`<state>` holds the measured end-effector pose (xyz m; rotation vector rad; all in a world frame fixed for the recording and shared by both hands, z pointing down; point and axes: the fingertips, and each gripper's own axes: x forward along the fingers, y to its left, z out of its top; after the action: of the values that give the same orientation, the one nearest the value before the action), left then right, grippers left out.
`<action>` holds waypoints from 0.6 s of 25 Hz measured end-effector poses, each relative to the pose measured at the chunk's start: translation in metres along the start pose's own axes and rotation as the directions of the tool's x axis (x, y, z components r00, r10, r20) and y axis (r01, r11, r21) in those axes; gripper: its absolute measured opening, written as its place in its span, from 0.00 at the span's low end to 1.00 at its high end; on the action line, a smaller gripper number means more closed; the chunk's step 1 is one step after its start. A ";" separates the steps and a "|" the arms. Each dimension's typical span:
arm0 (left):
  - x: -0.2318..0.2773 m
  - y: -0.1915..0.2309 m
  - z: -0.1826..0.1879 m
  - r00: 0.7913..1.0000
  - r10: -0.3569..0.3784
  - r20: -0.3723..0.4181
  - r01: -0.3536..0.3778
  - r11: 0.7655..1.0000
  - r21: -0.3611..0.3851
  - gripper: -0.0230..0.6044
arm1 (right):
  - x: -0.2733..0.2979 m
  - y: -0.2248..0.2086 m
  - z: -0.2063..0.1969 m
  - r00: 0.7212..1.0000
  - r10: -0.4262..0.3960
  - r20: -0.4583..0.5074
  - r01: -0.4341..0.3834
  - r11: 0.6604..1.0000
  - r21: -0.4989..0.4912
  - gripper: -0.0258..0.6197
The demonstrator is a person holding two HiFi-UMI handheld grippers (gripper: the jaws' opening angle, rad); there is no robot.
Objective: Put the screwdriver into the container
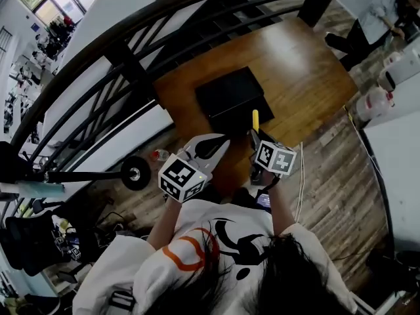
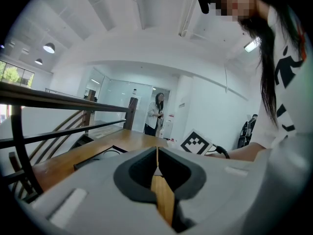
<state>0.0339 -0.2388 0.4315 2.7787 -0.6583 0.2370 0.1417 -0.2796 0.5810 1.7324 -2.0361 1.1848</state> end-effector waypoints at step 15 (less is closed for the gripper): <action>-0.014 0.036 0.005 0.998 -0.062 0.019 0.062 0.998 -0.011 0.04 | 0.065 -0.020 0.004 0.990 -0.090 -0.113 0.119 0.953 0.279 0.22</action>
<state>0.0055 -0.2657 0.4323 2.7881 -0.5753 0.1936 0.1432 -0.3289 0.6275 1.8373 -1.7631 1.5585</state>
